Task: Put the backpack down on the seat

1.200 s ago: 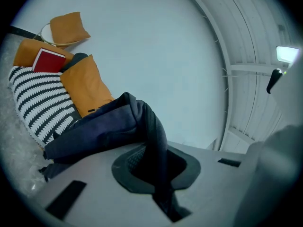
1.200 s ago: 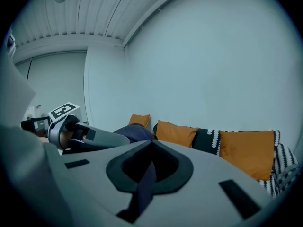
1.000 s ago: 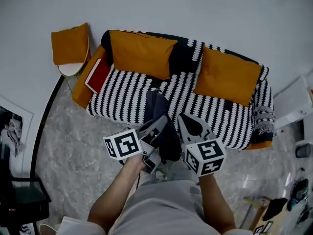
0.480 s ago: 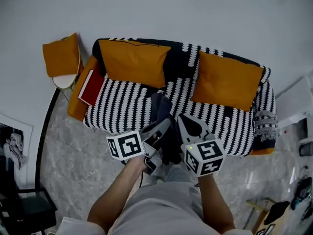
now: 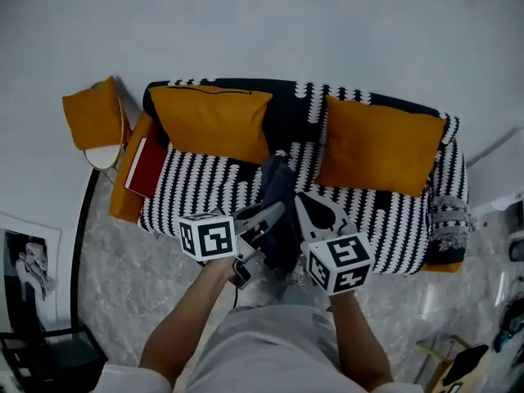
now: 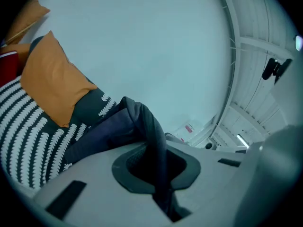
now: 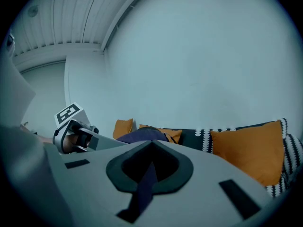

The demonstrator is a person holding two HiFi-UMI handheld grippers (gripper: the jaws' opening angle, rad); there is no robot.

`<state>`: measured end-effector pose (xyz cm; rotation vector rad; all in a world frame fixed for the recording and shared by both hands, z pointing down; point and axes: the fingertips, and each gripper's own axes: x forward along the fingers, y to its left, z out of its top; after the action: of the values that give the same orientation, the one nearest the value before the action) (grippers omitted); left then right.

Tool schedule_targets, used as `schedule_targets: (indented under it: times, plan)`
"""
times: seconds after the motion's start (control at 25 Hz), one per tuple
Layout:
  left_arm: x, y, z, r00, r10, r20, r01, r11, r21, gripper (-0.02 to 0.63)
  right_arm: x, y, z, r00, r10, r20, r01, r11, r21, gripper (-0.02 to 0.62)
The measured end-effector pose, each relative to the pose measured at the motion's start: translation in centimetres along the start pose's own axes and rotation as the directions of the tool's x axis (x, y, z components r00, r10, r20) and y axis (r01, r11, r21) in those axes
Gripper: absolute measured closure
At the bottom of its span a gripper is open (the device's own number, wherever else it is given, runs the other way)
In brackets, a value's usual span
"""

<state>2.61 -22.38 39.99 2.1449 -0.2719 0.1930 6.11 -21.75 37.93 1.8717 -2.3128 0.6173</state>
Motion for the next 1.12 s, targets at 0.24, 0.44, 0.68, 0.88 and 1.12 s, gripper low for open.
schedule_targets:
  times: [0.24,0.44,0.68,0.88,1.12]
  plan:
    - [4.6,1.2,1.5,0.993,0.002,-0.114,0.010,0.994,0.111,0.586,1.2,-4.2,0.1,1.000,-0.009,-0.013,0.009,1.000,0.011,0.594]
    - [7.7,2.8,2.0,0.967,-0.029,-0.254,0.076,0.981,0.178,0.586,2.7,-6.2,0.2,1.000,-0.018,-0.020,0.018,1.000,0.003,0.594]
    - [10.6,6.2,2.2,0.916,-0.045,-0.400,0.143,0.965,0.220,0.586,5.0,-8.6,-0.7,0.998,-0.055,-0.044,0.055,0.998,0.006,0.594]
    - [12.8,9.2,2.6,0.858,-0.046,-0.512,0.206,0.943,0.261,0.586,7.6,-10.7,-1.2,0.993,-0.100,-0.058,0.103,0.993,0.053,0.594]
    - [14.5,12.2,3.8,0.772,-0.042,-0.634,0.317,0.890,0.327,0.586,10.7,-11.9,-2.3,0.987,-0.136,-0.081,0.143,0.985,0.093,0.594]
